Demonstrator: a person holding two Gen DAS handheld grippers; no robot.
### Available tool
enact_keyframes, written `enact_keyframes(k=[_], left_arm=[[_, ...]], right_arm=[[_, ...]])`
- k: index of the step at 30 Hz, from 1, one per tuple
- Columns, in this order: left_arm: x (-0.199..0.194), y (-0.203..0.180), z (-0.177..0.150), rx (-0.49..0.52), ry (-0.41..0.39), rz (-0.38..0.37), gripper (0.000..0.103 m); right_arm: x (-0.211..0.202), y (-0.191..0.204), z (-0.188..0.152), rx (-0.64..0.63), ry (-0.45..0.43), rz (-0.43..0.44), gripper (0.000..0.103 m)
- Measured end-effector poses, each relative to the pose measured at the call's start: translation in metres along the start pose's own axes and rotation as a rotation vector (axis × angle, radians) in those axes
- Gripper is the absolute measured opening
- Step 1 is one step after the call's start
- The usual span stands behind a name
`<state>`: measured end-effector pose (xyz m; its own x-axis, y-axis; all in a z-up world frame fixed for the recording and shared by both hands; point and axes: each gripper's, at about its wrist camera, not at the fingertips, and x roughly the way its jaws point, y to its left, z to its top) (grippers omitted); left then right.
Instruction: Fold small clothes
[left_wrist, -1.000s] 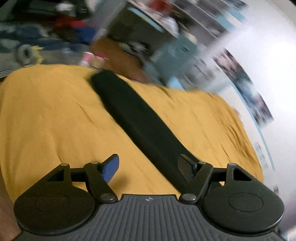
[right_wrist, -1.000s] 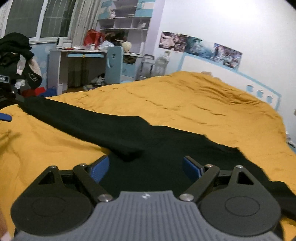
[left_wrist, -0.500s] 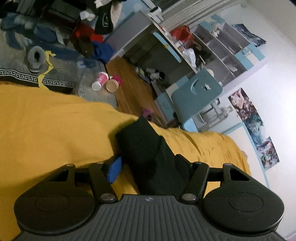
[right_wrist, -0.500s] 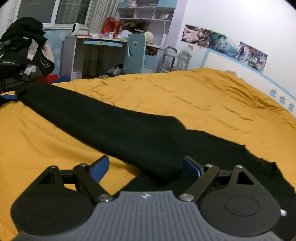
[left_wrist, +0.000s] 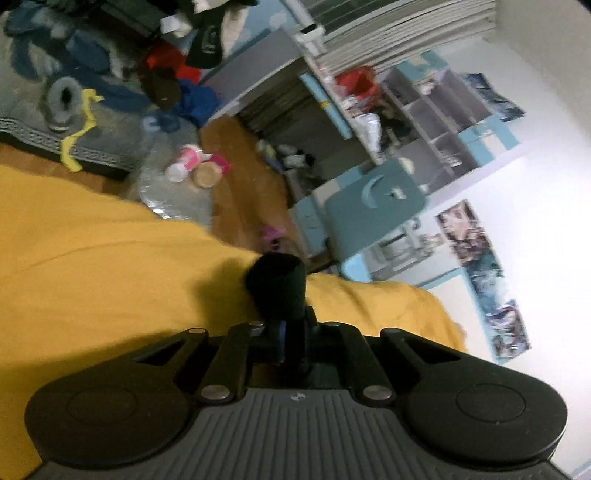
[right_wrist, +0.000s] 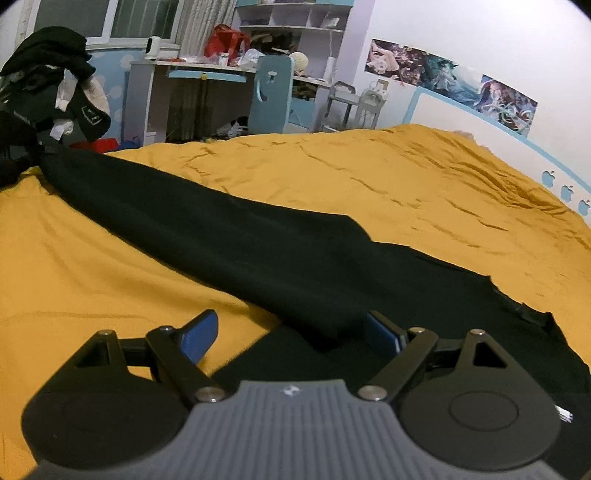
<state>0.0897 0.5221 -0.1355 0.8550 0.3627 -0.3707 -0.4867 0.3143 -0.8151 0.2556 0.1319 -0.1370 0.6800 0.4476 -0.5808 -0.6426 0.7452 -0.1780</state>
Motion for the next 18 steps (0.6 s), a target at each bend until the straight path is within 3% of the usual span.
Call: enact_keyframes(k=[3,8,12,18], left_arm=[[-0.006,-0.038,-0.001,0.061,0.007,-0.060,0.008],[-0.023,-0.136,-0.023,0.225,0.032,-0.212,0.008],[-0.028,-0.216,-0.064,0.288,0.084,-0.358,0.008],[-0.014,-0.318,-0.165,0.327,0.279,-0.568,0.008]], right_arm=[[-0.019,-0.021,-0.009,0.038,0.003,-0.011,0.082],[-0.056,-0.070,-0.037,0.094,0.002,-0.091,0.082],[-0.086,-0.107,-0.064,0.119,0.007,-0.160,0.082],[-0.127,-0.166,-0.107,0.250,0.028,-0.239,0.082]])
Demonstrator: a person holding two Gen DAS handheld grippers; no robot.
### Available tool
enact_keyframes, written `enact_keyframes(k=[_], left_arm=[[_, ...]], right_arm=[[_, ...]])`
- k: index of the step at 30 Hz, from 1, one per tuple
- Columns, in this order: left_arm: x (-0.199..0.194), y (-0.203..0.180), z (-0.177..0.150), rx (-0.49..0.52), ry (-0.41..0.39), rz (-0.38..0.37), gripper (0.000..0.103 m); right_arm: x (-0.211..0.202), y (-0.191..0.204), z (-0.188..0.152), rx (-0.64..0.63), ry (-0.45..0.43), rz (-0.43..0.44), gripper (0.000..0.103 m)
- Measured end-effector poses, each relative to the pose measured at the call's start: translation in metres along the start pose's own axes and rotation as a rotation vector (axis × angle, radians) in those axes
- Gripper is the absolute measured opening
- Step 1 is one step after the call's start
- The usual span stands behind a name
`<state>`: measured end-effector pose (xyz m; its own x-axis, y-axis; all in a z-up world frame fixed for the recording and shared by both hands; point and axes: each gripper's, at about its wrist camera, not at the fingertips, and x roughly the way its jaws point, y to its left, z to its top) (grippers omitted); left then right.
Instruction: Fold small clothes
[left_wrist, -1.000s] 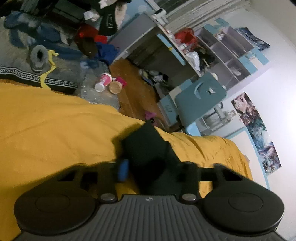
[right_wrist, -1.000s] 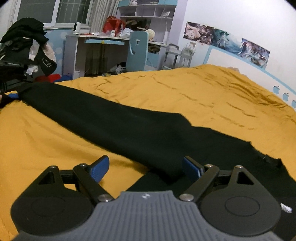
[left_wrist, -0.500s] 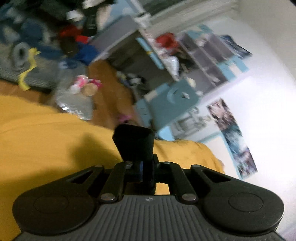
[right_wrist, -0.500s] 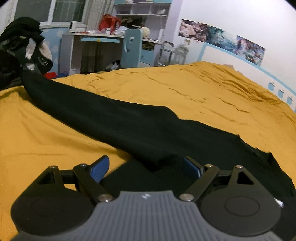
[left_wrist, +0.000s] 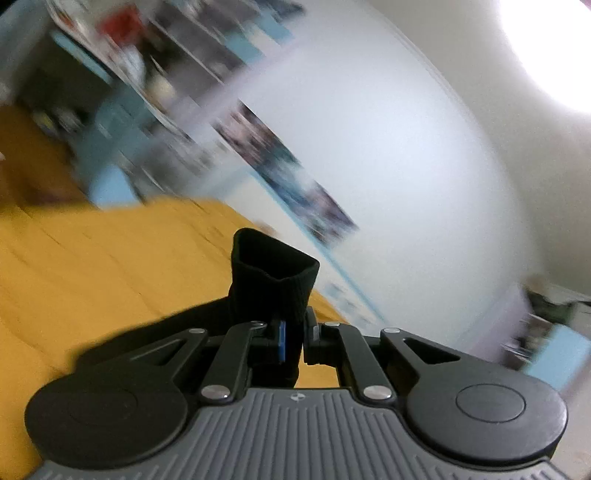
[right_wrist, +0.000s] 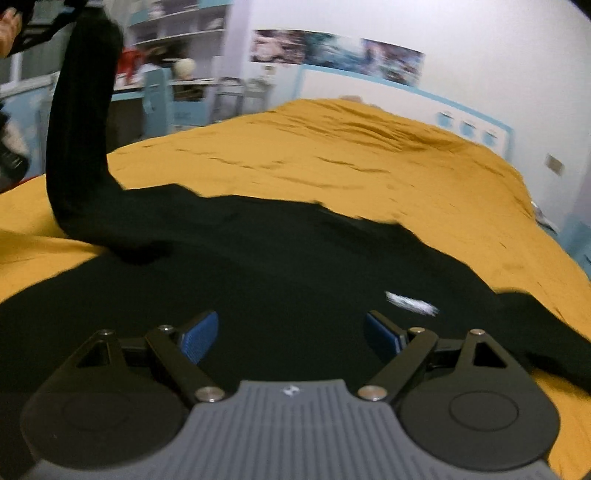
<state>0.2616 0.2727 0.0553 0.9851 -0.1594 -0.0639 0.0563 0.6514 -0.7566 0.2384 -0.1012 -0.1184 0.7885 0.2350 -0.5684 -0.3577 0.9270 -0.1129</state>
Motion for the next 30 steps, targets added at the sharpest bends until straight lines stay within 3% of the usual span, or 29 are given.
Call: enact_keyframes(k=[4,7,14,16,17,19,21,22,24,27,29,30], left_arm=[[0.065,-0.041,-0.063,0.012,0.121,-0.105,0.008],[0.109,-0.047,-0.121,-0.013,0.240,-0.153,0.008],[0.179,-0.023,-0.261,-0.068,0.496,-0.203,0.008],[0.196,-0.015,-0.297,-0.039,0.630,-0.194,0.020],[0.202,-0.014,-0.307,-0.008,0.684,-0.168,0.021],[0.209,-0.011,-0.308,0.022,0.740,-0.167,0.021],[0.201,-0.010,-0.284,-0.002,0.716,-0.243,0.021],[0.193,-0.011,-0.264,-0.004,0.686,-0.285,0.027],[0.168,-0.013,-0.229,0.068,0.608,-0.298,0.042],[0.129,0.005,-0.172,0.228,0.495,-0.212,0.056],[0.101,0.034,-0.148,0.290,0.449,-0.096,0.059],[0.091,0.052,-0.139,0.297,0.439,-0.029,0.059]], right_arm=[[-0.010,-0.040,-0.024,0.047,0.029,-0.037,0.082],[-0.017,-0.065,-0.040,0.075,0.044,-0.063,0.082],[-0.021,-0.116,-0.063,0.122,0.081,-0.143,0.082],[-0.020,-0.125,-0.065,0.133,0.088,-0.158,0.082],[-0.019,-0.130,-0.066,0.146,0.096,-0.161,0.082],[-0.018,-0.140,-0.068,0.178,0.109,-0.168,0.082],[-0.016,-0.149,-0.066,0.206,0.108,-0.178,0.082],[-0.014,-0.154,-0.065,0.223,0.101,-0.180,0.082],[-0.009,-0.166,-0.059,0.285,0.082,-0.154,0.082],[0.008,-0.200,-0.052,0.468,0.053,-0.057,0.082],[0.028,-0.220,-0.045,0.589,0.046,-0.028,0.081],[0.038,-0.229,-0.042,0.637,0.032,-0.019,0.074]])
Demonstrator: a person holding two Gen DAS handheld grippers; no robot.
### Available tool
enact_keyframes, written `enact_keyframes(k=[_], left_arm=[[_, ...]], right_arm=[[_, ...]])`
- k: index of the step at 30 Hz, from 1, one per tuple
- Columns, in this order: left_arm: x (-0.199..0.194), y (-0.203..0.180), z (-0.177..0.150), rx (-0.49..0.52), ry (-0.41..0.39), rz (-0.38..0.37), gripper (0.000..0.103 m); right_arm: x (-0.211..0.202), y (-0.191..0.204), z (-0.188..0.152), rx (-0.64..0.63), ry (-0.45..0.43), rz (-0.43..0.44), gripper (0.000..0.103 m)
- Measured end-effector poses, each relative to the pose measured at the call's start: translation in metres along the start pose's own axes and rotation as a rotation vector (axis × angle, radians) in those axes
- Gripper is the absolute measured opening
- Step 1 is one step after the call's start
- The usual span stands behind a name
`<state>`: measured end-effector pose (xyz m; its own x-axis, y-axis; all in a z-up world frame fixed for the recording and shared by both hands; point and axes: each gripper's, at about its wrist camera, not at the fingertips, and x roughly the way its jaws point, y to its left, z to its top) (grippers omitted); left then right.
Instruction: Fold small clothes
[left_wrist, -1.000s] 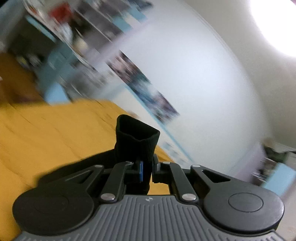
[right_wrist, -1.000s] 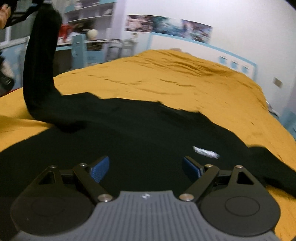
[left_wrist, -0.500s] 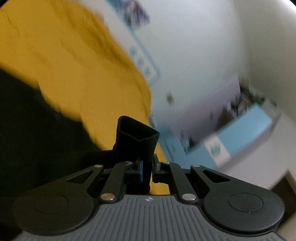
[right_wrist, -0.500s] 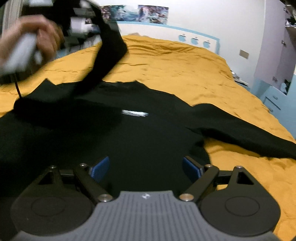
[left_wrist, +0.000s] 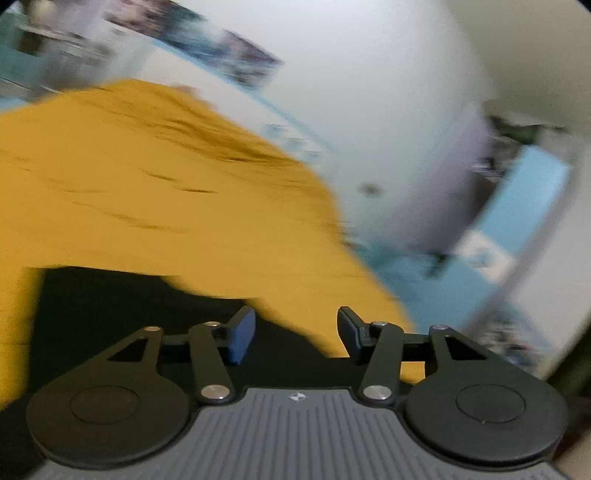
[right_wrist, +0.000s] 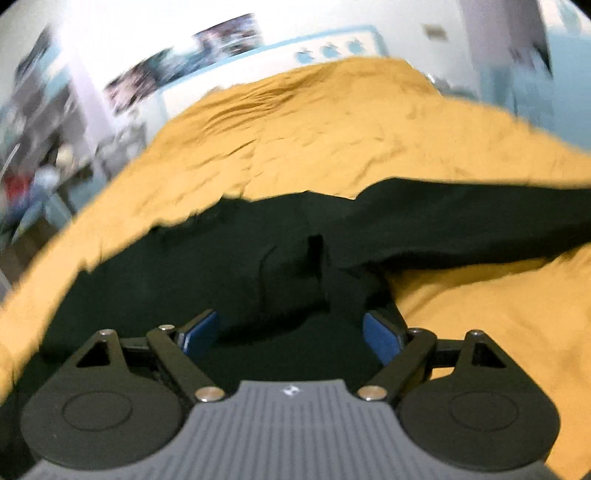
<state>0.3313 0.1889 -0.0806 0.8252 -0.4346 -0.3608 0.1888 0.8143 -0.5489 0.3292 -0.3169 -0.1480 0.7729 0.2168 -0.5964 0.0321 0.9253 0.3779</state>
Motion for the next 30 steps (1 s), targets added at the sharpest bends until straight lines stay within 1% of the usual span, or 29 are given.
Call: enact_keyframes(k=[1,3,5,6,8,9,10,11,12,13,14,17,19,20,21,22,23,26,28,30], left_arm=[[-0.013,0.025,-0.002,-0.032,0.005,0.060,0.059],[-0.037,0.074,-0.014,-0.125,0.009,0.142,0.059],[-0.053,0.106,-0.025,-0.202,-0.011,0.205,0.059],[-0.054,0.111,-0.027,-0.228,-0.019,0.229,0.059],[-0.068,0.136,-0.036,-0.276,-0.024,0.276,0.059],[-0.067,0.144,-0.037,-0.288,-0.014,0.294,0.059],[-0.065,0.148,-0.041,-0.284,0.001,0.304,0.059],[-0.061,0.145,-0.041,-0.259,0.019,0.310,0.059],[-0.056,0.137,-0.043,-0.213,0.048,0.318,0.059],[-0.049,0.130,-0.044,-0.152,0.085,0.327,0.059],[-0.031,0.112,-0.042,-0.085,0.118,0.332,0.058],[-0.027,0.095,-0.048,0.166,0.188,0.370,0.058],[-0.023,0.084,-0.053,0.328,0.223,0.416,0.058],[-0.028,0.079,-0.064,0.403,0.242,0.440,0.058],[-0.022,0.075,-0.067,0.487,0.264,0.466,0.058],[-0.022,0.064,-0.080,0.546,0.283,0.477,0.058],[-0.021,0.058,-0.091,0.593,0.309,0.475,0.058],[-0.008,0.054,-0.103,0.703,0.376,0.464,0.058],[0.002,0.055,-0.106,0.748,0.389,0.478,0.058],[0.008,0.058,-0.106,0.755,0.381,0.482,0.058]], right_arm=[[0.011,-0.003,0.008,0.023,-0.007,0.022,0.072],[0.035,-0.003,0.022,0.037,0.010,0.017,0.072],[0.063,-0.004,0.034,0.056,0.059,0.040,0.071],[0.075,-0.004,0.037,0.071,0.074,0.028,0.070],[0.099,-0.003,0.040,0.083,0.122,0.030,0.070],[0.108,-0.002,0.037,0.091,0.149,0.023,0.059],[0.114,0.001,0.037,0.089,0.173,0.025,0.045],[0.119,0.005,0.034,0.075,0.181,0.032,0.038],[0.120,0.008,0.034,0.065,0.181,0.033,0.028],[0.120,0.012,0.034,0.055,0.174,0.029,0.027],[0.121,0.014,0.035,0.045,0.169,0.022,0.027],[0.123,0.017,0.037,0.043,0.173,0.016,0.027],[0.123,0.017,0.037,0.038,0.172,0.016,0.027],[0.123,0.018,0.036,0.036,0.173,0.013,0.027],[0.123,0.018,0.036,0.038,0.173,0.010,0.027],[0.122,0.017,0.035,0.040,0.173,0.009,0.028],[0.121,0.016,0.034,0.042,0.173,0.008,0.028],[0.117,0.013,0.030,0.061,0.173,0.002,0.028],[0.118,0.012,0.031,0.074,0.173,-0.001,0.027],[0.120,0.013,0.031,0.067,0.175,-0.006,0.025]])
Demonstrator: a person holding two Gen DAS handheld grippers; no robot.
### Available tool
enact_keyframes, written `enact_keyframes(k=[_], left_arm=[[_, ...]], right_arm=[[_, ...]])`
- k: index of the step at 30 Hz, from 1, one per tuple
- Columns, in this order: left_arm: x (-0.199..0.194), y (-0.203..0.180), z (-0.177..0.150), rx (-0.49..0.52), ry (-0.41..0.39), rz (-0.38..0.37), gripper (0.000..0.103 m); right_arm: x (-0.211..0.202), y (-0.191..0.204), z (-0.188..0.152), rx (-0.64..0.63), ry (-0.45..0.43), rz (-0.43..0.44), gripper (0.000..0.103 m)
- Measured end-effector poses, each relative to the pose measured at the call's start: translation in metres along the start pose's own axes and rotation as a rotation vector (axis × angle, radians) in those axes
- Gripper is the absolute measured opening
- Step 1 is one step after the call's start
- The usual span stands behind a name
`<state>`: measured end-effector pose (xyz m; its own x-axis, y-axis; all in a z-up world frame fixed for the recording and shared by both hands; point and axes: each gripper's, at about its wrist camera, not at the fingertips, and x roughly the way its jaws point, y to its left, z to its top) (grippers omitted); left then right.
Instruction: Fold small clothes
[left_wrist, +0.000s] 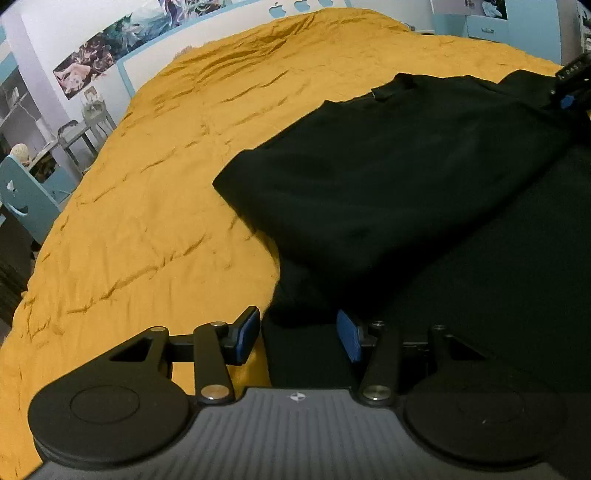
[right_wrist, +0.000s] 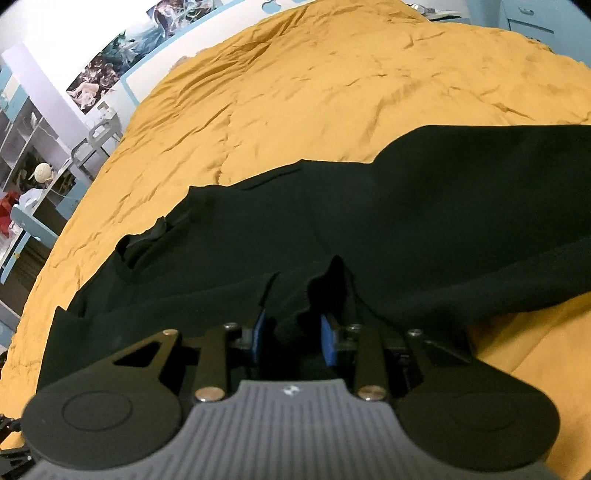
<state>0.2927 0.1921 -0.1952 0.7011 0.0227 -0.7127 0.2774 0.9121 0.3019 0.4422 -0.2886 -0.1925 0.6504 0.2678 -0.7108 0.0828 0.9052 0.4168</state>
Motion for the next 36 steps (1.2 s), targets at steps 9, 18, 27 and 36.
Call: enact_keyframes(k=[9,18,27,36], left_arm=[[-0.009,-0.003,-0.002,0.000,-0.064,0.092,0.017],[0.008,0.037,-0.022,-0.444,-0.001,-0.021,0.017],[0.007,0.035,-0.018,-0.425,0.008,-0.012,0.026],[-0.047,0.044,-0.024,-0.454,-0.003,0.032,0.034]], right_arm=[[-0.011,0.005,0.004,0.004,-0.057,-0.010,0.001],[-0.009,-0.024,-0.007,0.114,-0.045,-0.051,0.000],[-0.048,-0.038,-0.018,0.203,-0.142,0.050,0.049],[-0.063,-0.035,-0.038,0.085,-0.026,0.067,0.051]])
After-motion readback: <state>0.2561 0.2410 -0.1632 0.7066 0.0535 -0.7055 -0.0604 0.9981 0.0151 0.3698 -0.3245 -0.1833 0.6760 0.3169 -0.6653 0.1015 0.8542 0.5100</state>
